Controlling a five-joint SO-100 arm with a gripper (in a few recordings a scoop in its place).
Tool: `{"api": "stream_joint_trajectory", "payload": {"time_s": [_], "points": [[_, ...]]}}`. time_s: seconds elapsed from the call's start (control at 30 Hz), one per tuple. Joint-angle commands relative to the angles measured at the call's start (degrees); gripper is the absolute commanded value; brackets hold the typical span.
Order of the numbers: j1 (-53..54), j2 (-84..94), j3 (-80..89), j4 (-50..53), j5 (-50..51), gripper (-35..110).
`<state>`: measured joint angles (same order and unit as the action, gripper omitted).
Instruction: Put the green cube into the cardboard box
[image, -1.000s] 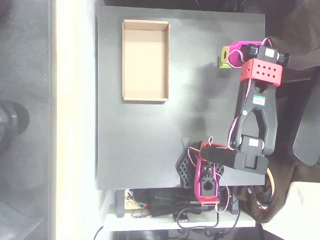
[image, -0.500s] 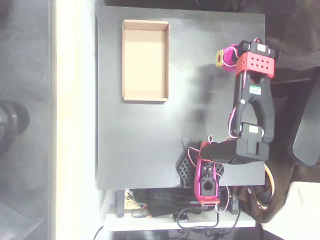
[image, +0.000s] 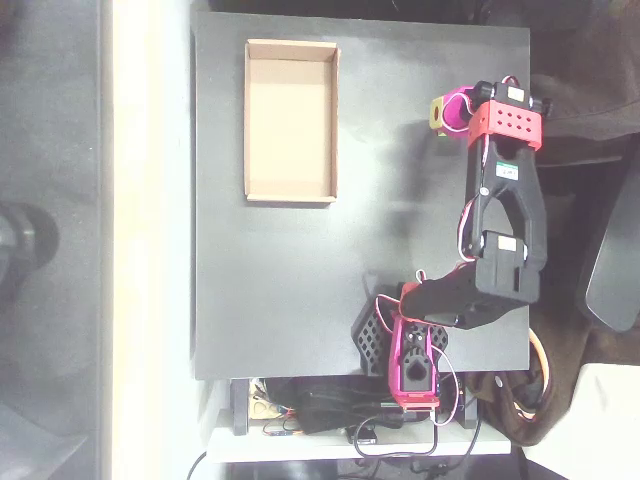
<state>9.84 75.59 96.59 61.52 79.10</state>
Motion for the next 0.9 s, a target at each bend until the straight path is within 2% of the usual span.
{"api": "stream_joint_trajectory", "payload": {"time_s": [0.0, 0.87], "points": [[0.4, 0.8, -1.1, -0.2, 0.6, 33], [-0.4, -1.2, -1.1, -0.4, 0.6, 31]]}}
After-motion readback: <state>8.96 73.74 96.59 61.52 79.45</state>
